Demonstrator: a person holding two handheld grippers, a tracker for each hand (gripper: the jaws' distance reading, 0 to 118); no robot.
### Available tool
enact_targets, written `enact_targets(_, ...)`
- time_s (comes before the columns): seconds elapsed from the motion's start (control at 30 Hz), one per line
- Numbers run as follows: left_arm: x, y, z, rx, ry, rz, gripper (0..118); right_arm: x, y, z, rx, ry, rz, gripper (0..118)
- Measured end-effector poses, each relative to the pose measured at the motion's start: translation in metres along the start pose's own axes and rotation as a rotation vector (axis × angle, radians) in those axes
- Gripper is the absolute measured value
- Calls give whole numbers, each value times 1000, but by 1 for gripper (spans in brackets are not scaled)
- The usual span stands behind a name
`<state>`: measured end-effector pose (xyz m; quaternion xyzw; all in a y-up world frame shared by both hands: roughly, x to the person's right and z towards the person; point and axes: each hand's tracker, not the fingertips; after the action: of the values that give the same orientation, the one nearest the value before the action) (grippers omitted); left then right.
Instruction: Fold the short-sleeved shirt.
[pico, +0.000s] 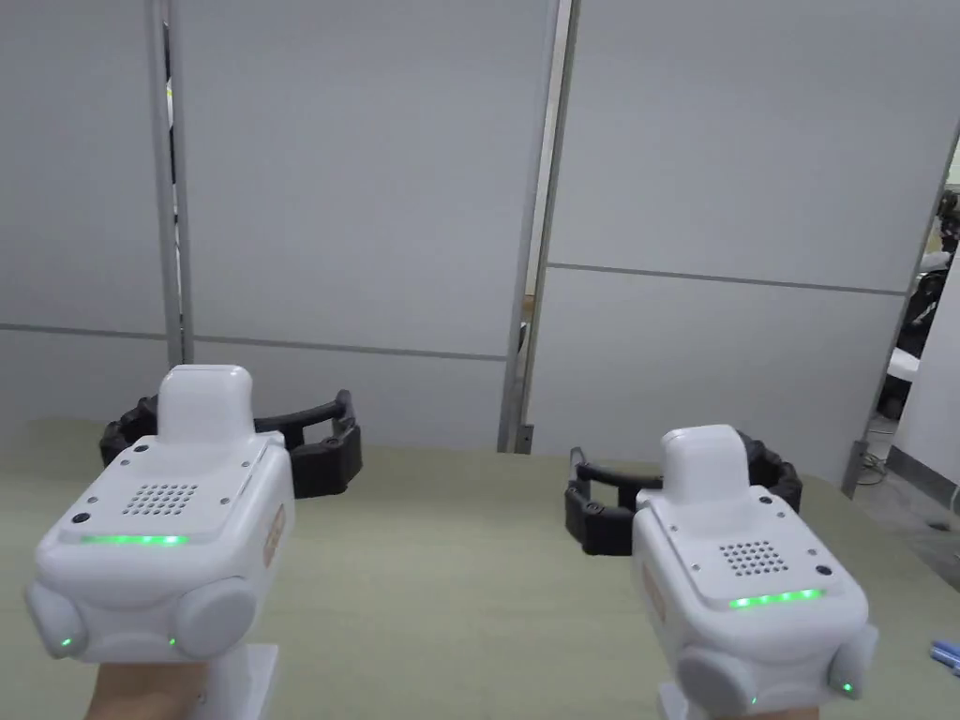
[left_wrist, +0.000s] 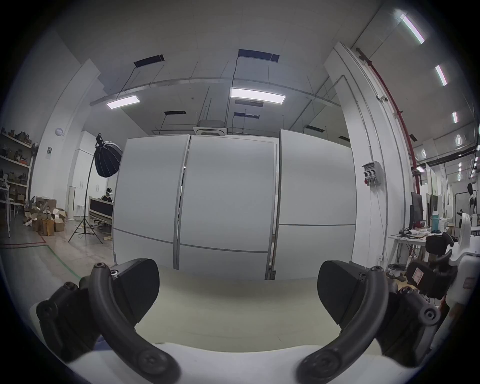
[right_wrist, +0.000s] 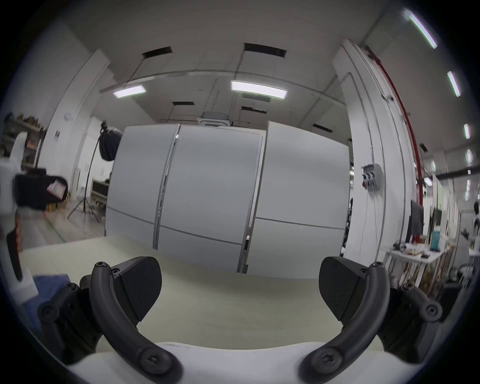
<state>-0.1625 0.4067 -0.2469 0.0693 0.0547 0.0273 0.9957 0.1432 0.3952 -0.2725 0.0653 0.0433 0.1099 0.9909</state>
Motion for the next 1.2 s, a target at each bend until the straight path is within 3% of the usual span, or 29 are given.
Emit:
enact_targets(0.2,-1,-13,-10,1,17,-19,118,0,-9,-8,18,-4,40,118)
enact_targets(0.37,4,-29,-16,-19,26,-48,118,10,-12,-22,5,-15,-106,118)
enact_targets(0.73,14,-30,-30,-30,-2,-63,118,14,-17,-36,-23,-27,-147,118)
enact_targets(1.07,10,-29,-22,-29,10,-71,118,4,-11,-33,1,-1,-131,118)
enact_targets(1.2,7,-30,-21,-35,23,-66,118,8,-11,-35,-20,-20,-166,118)
